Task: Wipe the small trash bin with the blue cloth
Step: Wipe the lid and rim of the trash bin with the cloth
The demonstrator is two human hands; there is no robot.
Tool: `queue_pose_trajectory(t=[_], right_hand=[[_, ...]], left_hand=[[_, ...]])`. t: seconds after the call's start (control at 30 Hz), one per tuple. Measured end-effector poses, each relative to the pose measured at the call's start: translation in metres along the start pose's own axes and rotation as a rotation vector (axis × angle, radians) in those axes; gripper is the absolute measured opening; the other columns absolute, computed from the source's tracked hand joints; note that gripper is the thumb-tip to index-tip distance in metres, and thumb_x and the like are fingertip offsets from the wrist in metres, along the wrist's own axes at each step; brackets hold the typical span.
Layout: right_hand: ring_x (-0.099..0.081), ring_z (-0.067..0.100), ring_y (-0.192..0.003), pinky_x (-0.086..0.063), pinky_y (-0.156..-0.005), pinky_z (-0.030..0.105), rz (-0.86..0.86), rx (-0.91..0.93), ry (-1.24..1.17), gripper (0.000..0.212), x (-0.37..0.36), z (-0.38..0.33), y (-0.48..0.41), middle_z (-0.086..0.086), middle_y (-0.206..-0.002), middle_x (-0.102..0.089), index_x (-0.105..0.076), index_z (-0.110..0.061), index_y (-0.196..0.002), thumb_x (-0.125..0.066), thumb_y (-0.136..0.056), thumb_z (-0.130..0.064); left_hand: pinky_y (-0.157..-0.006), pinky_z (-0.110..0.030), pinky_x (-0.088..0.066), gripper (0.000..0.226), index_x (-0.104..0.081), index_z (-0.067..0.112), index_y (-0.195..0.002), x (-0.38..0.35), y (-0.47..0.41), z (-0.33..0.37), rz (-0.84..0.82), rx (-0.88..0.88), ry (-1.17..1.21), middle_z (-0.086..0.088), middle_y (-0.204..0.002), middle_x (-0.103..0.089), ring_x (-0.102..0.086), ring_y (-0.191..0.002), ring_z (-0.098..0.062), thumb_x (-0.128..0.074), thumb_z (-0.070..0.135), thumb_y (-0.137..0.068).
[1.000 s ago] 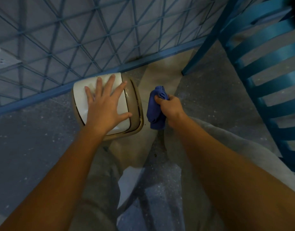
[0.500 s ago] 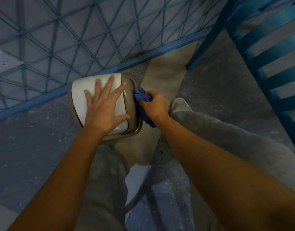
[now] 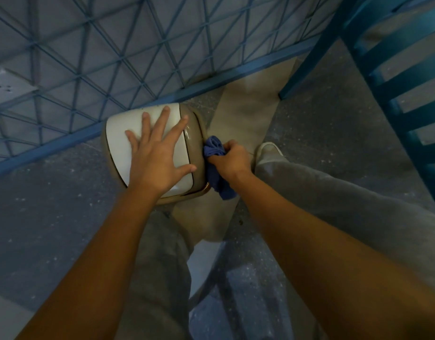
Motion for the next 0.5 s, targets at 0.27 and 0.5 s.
queue_pose_trajectory(t=[0.27,0.5], right_hand=[[-0.059,0.026,-0.099,-0.039,-0.070,0.028,0.054,0.034,0.042,0.028,0.011,-0.027,-0.021,0.016,-0.109,-0.064,-0.057,-0.003,-0.107,-0.063,-0.085,-0.020],[-0.060,0.029,-0.097,-0.044,-0.074,0.033,0.083,0.044,0.010,0.027,0.002,-0.007,-0.003,0.019,-0.107,-0.063,-0.056,-0.002,-0.103,-0.066,-0.081,-0.016]], left_hand=[[-0.111,-0.061,0.001,0.096,-0.013,0.033,-0.146,0.000,0.000,0.000,-0.001,0.001,-0.014,-0.001,-0.158,-0.001,0.008,-0.144,-0.033,-0.073,0.043,-0.071],[-0.111,-0.061,0.004,0.096,-0.012,0.035,-0.146,-0.002,0.000,-0.001,-0.004,0.012,-0.004,0.000,-0.158,0.001,0.010,-0.144,-0.032,-0.073,0.043,-0.071]])
Point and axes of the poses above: each hand's wrist, its own y-axis away from the middle knuckle, its own x-axis out of the back of the hand, z = x × y, the point moved 10 cm from there along -y, towards the middle knuckle
